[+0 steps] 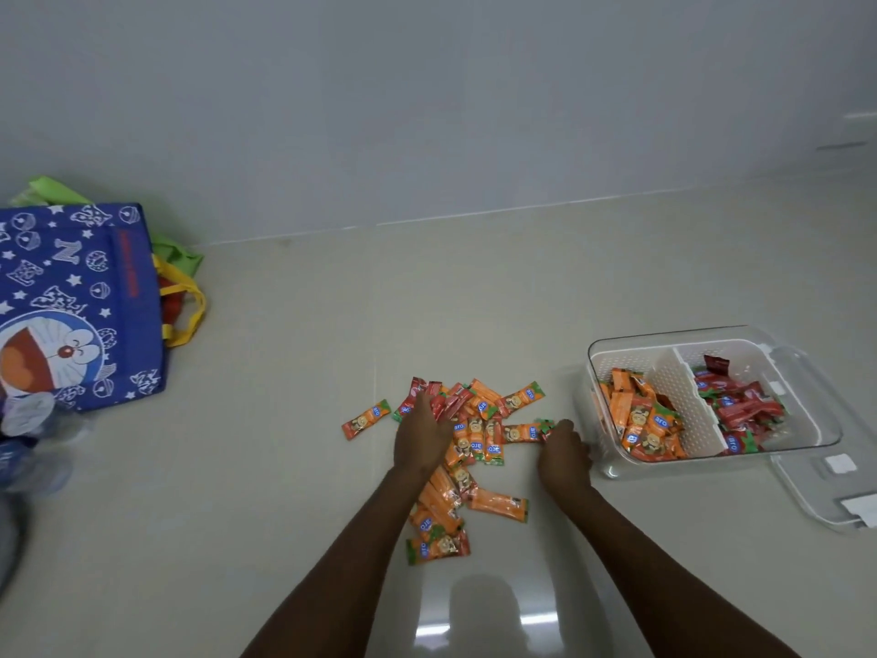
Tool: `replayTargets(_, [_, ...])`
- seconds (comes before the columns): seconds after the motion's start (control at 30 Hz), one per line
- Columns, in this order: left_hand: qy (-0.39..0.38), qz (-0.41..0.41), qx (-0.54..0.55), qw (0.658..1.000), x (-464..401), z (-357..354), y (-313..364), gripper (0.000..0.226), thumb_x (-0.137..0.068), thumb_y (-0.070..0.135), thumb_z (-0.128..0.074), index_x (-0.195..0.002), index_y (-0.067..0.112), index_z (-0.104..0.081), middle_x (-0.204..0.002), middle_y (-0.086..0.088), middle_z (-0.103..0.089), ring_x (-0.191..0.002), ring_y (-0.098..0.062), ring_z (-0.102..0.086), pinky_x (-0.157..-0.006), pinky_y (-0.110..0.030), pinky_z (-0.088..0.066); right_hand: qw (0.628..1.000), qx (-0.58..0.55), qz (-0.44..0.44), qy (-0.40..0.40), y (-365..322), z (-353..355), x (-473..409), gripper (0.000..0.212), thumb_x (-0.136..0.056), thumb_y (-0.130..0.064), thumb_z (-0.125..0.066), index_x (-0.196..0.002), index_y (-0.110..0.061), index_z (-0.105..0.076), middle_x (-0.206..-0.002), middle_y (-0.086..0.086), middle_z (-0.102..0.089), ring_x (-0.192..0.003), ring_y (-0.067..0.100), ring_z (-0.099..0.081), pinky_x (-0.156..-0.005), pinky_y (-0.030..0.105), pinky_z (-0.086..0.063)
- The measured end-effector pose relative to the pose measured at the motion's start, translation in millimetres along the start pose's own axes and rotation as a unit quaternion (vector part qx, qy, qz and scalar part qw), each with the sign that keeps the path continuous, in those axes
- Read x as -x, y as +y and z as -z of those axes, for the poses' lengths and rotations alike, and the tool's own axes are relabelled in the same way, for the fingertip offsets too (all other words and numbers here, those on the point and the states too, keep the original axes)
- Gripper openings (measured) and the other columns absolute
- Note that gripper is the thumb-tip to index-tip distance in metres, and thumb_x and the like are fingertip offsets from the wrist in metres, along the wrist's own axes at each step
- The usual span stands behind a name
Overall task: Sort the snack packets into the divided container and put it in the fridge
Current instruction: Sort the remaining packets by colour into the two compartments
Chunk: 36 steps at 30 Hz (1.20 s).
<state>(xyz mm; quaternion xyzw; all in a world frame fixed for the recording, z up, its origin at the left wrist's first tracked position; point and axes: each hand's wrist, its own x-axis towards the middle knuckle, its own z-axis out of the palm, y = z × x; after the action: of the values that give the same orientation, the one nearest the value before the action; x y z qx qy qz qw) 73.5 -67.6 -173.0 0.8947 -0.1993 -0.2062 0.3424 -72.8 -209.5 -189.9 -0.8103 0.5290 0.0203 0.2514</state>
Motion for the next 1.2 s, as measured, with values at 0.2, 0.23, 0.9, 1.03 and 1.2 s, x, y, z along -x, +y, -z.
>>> replayTargets(0.2, [-0.009,-0.038,-0.138,0.990,-34,-6,16,0.037,-0.086,0.034,-0.064,-0.118,0.016,-0.061,-0.114,-0.005,-0.068,-0.108,-0.026,-0.063,-0.087,-0.035,-0.049,0.933,-0.330,-0.075,-0.124,3,27,5,0.020,-0.087,-0.009,-0.049,-0.069,-0.010,-0.057,-0.064,0.008,-0.060,-0.053,0.016,-0.053,-0.048,0.029,-0.040])
replayTargets(0.23, [-0.020,-0.042,-0.159,0.986,-35,-8,18,0.038,-0.086,0.035,-0.064,-0.118,0.015,-0.061,-0.114,-0.006,-0.068,-0.109,-0.027,-0.062,-0.087,-0.035,-0.049,0.917,-0.366,-0.095,-0.124,3,32,5,0.018,-0.085,-0.010,-0.051,-0.068,-0.010,-0.057,-0.061,0.007,-0.057,-0.045,0.012,-0.048,-0.044,0.024,-0.035])
replayTargets(0.9, [0.129,0.143,0.278,0.941,-35,73,-46,0.026,-0.090,0.039,-0.062,-0.108,0.024,-0.053,-0.100,0.007,-0.059,-0.088,-0.010,-0.058,-0.080,-0.030,-0.049,0.970,-0.210,0.054,-0.110,-159,-39,-20,0.031,-0.081,-0.028,-0.066,-0.092,0.002,-0.063,-0.092,0.016,-0.067,-0.084,0.028,-0.062,-0.066,0.028,-0.038])
replayTargets(1.03, [0.109,0.150,0.281,0.942,-41,72,-49,0.030,-0.094,0.036,-0.057,-0.119,0.019,-0.058,-0.106,0.004,-0.062,-0.098,-0.016,-0.061,-0.087,-0.034,-0.053,0.984,-0.124,0.066,-0.105,-175,-52,-31,0.032,-0.083,-0.029,-0.065,-0.098,0.000,-0.062,-0.101,0.015,-0.068,-0.097,0.030,-0.065,-0.077,0.032,-0.049])
replayTargets(1.2, [0.064,0.123,0.192,0.972,-52,59,-55,0.024,-0.096,0.032,-0.052,-0.112,0.017,-0.060,-0.100,-0.005,-0.069,-0.086,-0.018,-0.065,-0.080,-0.039,-0.056,0.974,-0.155,0.041,-0.163,-183,-44,-52,0.017,-0.082,-0.014,-0.058,-0.094,-0.002,-0.064,-0.102,0.017,-0.067,-0.094,0.032,-0.064,-0.078,0.032,-0.050])
